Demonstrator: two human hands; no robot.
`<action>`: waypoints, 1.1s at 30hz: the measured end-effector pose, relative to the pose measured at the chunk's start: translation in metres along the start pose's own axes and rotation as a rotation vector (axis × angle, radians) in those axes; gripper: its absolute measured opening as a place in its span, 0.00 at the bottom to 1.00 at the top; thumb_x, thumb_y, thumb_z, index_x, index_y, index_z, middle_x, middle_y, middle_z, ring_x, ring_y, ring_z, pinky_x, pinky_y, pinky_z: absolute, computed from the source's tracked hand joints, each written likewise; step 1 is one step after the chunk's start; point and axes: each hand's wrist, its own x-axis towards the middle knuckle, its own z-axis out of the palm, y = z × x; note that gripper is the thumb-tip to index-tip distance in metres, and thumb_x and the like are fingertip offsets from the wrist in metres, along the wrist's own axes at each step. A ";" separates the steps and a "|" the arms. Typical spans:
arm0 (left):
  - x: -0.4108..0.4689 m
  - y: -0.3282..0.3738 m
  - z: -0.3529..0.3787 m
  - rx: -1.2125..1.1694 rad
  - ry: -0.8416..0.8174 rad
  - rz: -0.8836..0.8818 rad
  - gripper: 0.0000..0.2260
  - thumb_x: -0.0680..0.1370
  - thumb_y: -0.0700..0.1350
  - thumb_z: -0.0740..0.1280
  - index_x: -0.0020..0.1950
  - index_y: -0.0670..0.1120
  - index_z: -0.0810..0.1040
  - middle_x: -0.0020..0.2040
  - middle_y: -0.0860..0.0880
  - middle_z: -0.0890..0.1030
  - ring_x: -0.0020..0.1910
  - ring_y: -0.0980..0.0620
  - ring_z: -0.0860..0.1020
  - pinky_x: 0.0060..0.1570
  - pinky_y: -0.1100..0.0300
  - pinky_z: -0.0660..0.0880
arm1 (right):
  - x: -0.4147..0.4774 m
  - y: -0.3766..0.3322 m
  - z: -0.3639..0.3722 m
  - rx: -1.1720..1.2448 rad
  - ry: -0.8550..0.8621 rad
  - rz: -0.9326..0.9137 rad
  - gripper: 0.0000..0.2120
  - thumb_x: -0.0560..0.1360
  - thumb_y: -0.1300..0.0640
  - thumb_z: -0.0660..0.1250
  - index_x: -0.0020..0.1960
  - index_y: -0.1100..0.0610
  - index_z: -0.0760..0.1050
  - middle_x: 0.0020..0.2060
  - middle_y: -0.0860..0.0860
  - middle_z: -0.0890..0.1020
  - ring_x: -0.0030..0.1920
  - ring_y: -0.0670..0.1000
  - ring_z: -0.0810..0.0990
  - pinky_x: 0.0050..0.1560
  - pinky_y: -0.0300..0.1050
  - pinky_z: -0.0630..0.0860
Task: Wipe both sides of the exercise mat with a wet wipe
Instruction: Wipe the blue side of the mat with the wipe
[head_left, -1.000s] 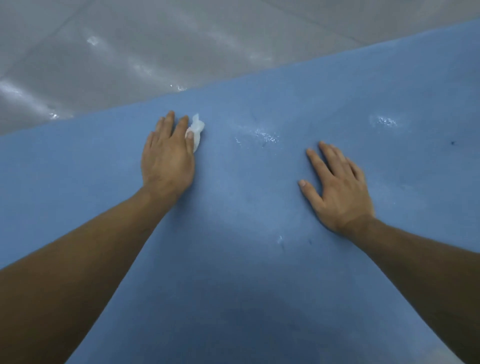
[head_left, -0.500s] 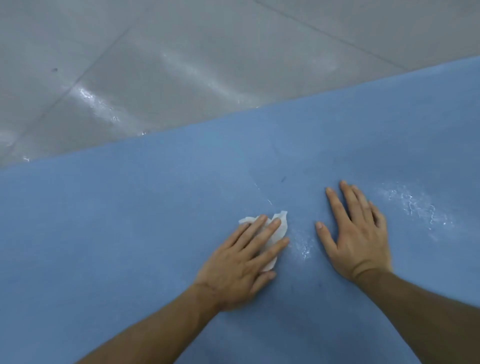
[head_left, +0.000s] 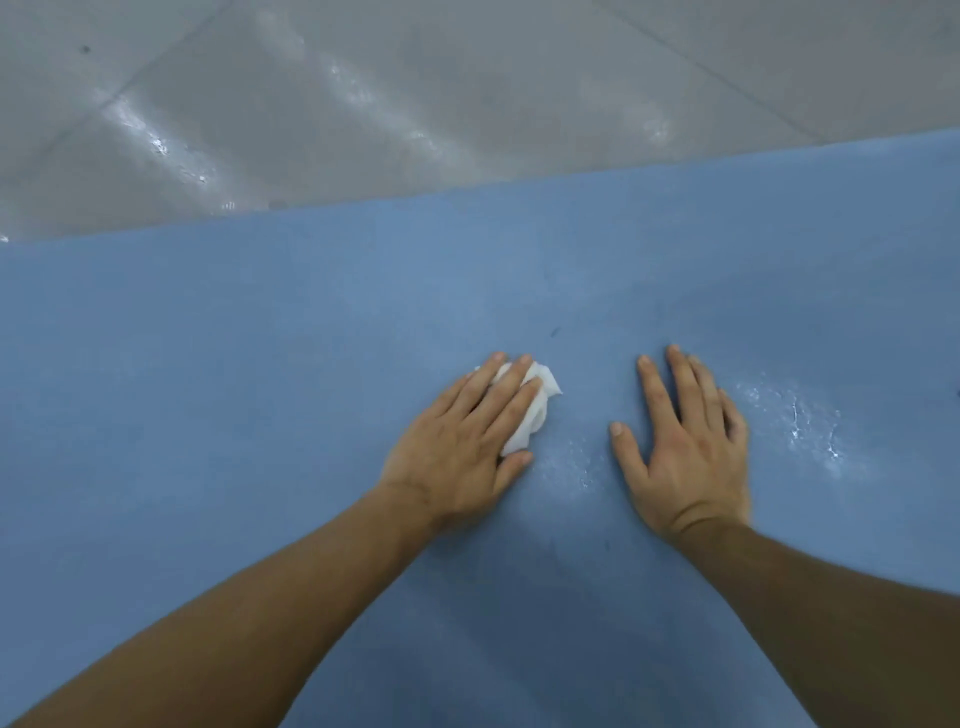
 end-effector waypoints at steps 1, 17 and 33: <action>0.008 -0.007 0.000 0.010 0.003 0.010 0.30 0.84 0.58 0.52 0.83 0.45 0.60 0.84 0.46 0.59 0.82 0.44 0.57 0.80 0.51 0.53 | 0.001 0.000 0.001 0.004 0.003 0.002 0.35 0.79 0.37 0.53 0.83 0.50 0.61 0.83 0.52 0.59 0.82 0.55 0.57 0.78 0.57 0.55; 0.043 -0.017 -0.015 -0.140 -0.032 0.030 0.29 0.84 0.57 0.44 0.83 0.49 0.61 0.84 0.49 0.56 0.83 0.43 0.51 0.80 0.45 0.56 | -0.003 0.002 0.002 -0.005 0.044 0.000 0.34 0.80 0.37 0.52 0.83 0.50 0.61 0.83 0.51 0.60 0.83 0.52 0.56 0.79 0.55 0.56; 0.083 -0.041 -0.014 -0.034 -0.023 0.171 0.28 0.85 0.55 0.46 0.84 0.46 0.57 0.85 0.46 0.54 0.83 0.45 0.53 0.81 0.50 0.52 | 0.000 0.002 0.001 0.000 0.026 -0.003 0.34 0.80 0.37 0.53 0.83 0.49 0.61 0.83 0.50 0.59 0.83 0.52 0.56 0.79 0.54 0.54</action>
